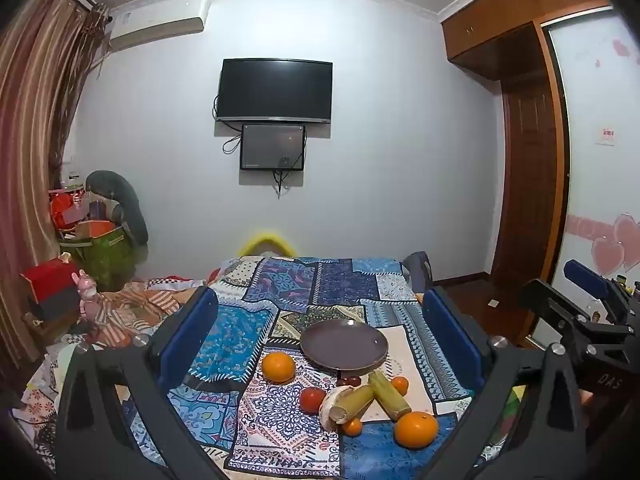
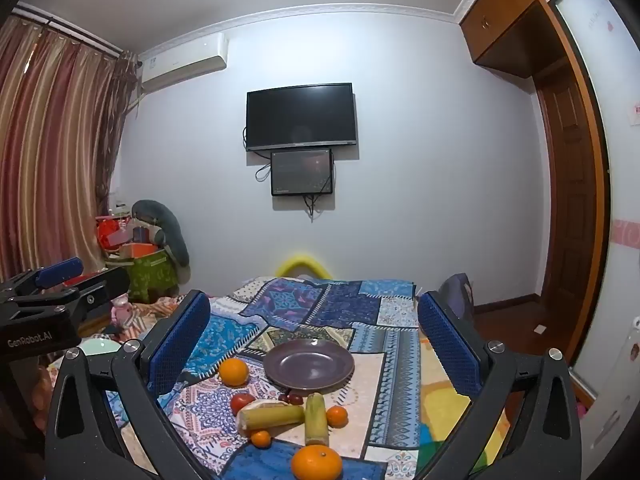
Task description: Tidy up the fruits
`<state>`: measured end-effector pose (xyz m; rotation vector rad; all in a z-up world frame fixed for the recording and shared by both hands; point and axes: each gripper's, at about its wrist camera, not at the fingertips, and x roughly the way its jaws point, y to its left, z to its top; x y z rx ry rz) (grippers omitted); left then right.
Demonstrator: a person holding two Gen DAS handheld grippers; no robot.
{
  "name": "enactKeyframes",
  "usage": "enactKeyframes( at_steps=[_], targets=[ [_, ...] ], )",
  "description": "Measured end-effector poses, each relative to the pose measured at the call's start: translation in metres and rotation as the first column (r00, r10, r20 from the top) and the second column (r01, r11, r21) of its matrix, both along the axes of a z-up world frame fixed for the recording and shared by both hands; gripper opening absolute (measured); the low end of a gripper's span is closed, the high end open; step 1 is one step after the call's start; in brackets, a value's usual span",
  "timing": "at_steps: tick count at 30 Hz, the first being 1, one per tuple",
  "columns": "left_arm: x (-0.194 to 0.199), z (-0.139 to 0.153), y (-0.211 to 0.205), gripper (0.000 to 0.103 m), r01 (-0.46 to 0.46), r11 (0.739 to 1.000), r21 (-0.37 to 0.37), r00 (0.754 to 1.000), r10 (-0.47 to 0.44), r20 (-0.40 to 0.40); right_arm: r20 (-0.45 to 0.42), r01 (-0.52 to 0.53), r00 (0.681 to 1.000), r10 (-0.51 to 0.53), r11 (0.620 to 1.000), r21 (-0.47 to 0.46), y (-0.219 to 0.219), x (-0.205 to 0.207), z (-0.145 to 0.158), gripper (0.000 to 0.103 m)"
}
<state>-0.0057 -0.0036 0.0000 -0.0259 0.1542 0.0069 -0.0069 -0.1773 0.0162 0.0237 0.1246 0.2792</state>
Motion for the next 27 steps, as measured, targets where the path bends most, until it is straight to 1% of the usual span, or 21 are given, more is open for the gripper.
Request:
enactKeyframes(
  at_steps=[1,5,7,12,13,16,27],
  targets=[
    [0.0086,-0.0004,0.0019,0.103,0.006,1.0,-0.022,0.999,-0.007,-0.042,-0.002,0.0,1.0,0.0,1.0,0.0,0.0001,0.0003,0.0001,0.103],
    [0.0117,0.0,0.0007,0.103,0.009,1.0,-0.022,0.999,-0.01,-0.038,-0.002,0.001,1.0,-0.001,1.0,0.0,0.0005,0.0001,0.0006,0.103],
    [0.006,0.0046,0.004,0.103,0.01,1.0,-0.026,1.0,-0.011,-0.028,0.0,0.003,1.0,-0.003,1.0,-0.001,0.0005,-0.0006,0.0009,0.103],
    [0.006,0.0071,0.0099,0.103,0.015,1.0,-0.021,1.0,-0.015,-0.025,-0.014,0.001,1.0,-0.001,1.0,0.005,-0.0001,0.001,0.0003,0.103],
    [0.0057,0.0017,0.0042,0.103,0.019,1.0,-0.01,1.0,-0.019,-0.024,-0.016,0.0,1.0,0.0,1.0,0.008,-0.0003,0.0006,0.0003,0.103],
    [0.0052,0.0013,0.0056,0.103,0.019,1.0,-0.011,1.0,-0.02,-0.024,-0.02,0.0,1.0,0.0,1.0,0.009,0.0018,0.0011,0.0034,0.103],
    [0.0069,-0.0002,0.0081,0.103,0.026,1.0,-0.016,0.999,-0.027,-0.028,-0.021,0.003,1.0,-0.003,1.0,0.011,0.0001,0.0037,-0.0001,0.103]
  ],
)
